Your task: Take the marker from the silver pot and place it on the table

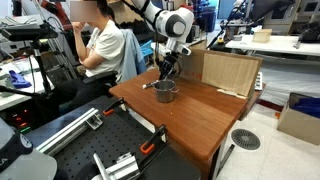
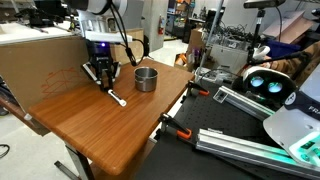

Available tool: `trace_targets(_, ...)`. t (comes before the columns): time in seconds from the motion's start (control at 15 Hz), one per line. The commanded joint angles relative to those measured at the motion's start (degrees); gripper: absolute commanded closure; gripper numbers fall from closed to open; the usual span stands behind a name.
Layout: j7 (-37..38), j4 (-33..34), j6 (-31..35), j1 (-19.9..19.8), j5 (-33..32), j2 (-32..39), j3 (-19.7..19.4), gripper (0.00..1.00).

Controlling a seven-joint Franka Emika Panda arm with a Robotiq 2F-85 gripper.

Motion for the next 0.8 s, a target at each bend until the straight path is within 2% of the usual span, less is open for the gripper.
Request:
trace_targets(0.0, 1.78, 2.41, 0.91, 0.87, -1.35, 2.01, -0.57, 0.33)
trace_targets(0.27, 2.36, 2.22, 1.77, 1.23, -1.6, 1.85, -0.71, 0.03)
trace_targets(0.33, 2.3, 2.06, 1.94, 1.18, -1.66, 1.68, -0.65, 0.0)
trace_targets(0.73, 0.61, -1.78, 6.21, 0.82, -1.23, -1.92, 0.12, 0.0)
